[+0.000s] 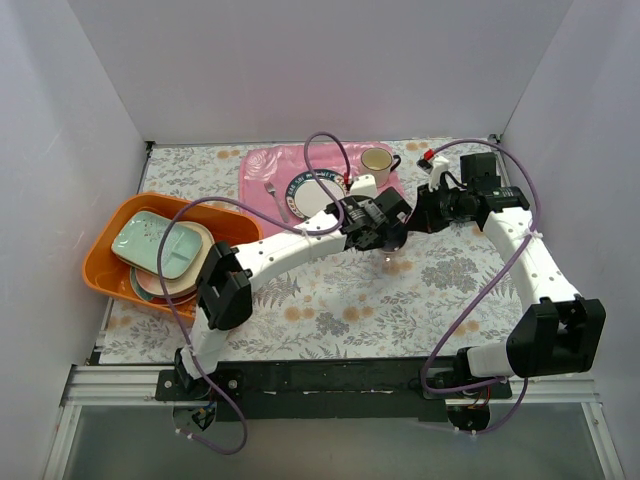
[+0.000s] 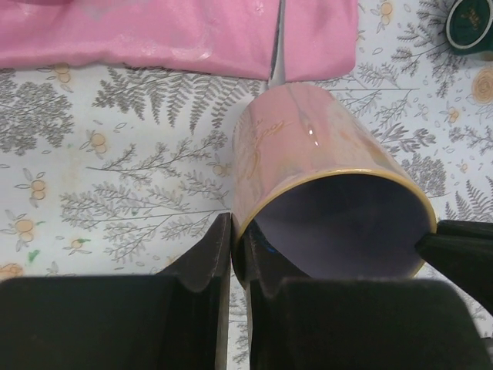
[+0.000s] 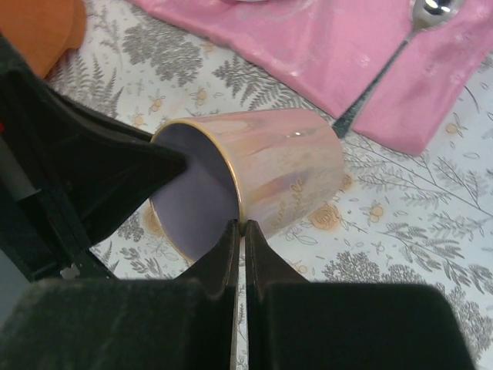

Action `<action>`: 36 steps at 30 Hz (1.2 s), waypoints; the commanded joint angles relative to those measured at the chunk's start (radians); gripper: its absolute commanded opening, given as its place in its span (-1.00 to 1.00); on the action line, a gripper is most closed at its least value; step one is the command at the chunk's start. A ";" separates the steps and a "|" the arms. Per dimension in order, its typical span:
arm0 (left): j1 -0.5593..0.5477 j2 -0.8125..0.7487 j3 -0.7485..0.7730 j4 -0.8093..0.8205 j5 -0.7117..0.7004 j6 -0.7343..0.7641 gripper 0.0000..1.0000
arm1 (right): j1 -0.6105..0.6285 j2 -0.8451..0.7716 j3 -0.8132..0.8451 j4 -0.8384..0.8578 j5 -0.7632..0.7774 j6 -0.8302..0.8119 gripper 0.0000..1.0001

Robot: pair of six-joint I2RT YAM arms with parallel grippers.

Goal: Place the mixed dishes into the plastic bin
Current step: Pick up the cup at the center of the board, then place the cup in the plastic bin.

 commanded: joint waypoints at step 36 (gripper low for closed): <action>0.251 -0.802 -0.388 0.152 0.100 0.559 -1.00 | -0.059 -0.048 0.143 -0.251 -0.502 -0.507 0.18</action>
